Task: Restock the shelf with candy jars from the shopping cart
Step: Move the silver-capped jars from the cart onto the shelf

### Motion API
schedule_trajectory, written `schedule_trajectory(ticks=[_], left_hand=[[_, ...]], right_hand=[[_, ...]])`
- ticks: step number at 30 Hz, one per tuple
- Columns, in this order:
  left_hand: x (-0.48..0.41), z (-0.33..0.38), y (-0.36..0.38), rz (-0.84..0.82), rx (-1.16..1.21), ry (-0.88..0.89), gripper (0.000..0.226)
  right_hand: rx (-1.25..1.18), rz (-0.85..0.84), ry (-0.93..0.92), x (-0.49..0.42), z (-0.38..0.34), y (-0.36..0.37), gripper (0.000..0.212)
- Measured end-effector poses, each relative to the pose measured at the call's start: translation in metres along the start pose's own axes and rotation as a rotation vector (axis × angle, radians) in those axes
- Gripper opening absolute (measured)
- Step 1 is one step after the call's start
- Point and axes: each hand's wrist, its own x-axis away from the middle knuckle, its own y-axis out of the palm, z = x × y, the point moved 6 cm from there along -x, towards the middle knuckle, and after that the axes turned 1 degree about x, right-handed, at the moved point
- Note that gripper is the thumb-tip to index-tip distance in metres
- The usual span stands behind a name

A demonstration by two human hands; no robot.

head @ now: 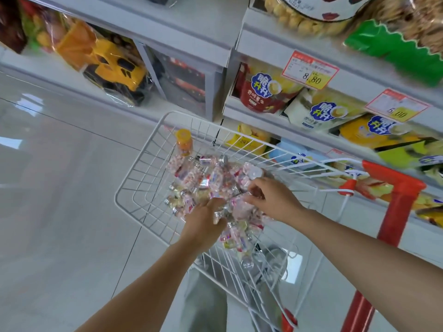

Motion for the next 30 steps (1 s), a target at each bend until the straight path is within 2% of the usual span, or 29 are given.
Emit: schedule_trajectory(ticks=[3,5,8,12,16,19,21,24,30], left_hand=[[0.001,0.010,-0.001,-0.049,0.211,-0.001,0.059],[0.001,0.011,-0.007,-0.013,0.290,-0.003,0.045],[0.001,0.000,-0.019,0.051,0.266,-0.059,0.017],[0.004,-0.026,-0.028,0.161,0.257,-0.215,0.021],[0.001,-0.033,-0.026,0.171,0.277,-0.243,0.023],[-0.002,-0.028,-0.023,0.144,0.305,-0.206,0.021],[-0.003,-0.028,-0.022,0.143,0.311,-0.206,0.022],[0.000,-0.029,-0.022,0.135,0.309,-0.206,0.019],[0.011,-0.015,-0.040,0.184,0.349,-0.176,0.016]], right_hand=[[-0.208,-0.006,-0.023,-0.002,-0.025,-0.013,0.035],[-0.288,-0.016,-0.030,-0.004,-0.041,-0.016,0.038],[-0.341,-0.040,0.021,-0.009,-0.049,-0.011,0.047],[-0.122,-0.216,0.096,0.000,-0.036,0.032,0.040],[0.063,-0.373,0.113,0.018,-0.022,0.080,0.055],[0.183,-0.275,0.118,0.019,-0.021,0.095,0.047],[0.192,-0.191,0.116,0.018,-0.020,0.097,0.037],[0.148,-0.159,0.057,0.019,-0.021,0.094,0.026],[-0.322,-0.132,0.060,0.020,-0.022,0.046,0.026]])
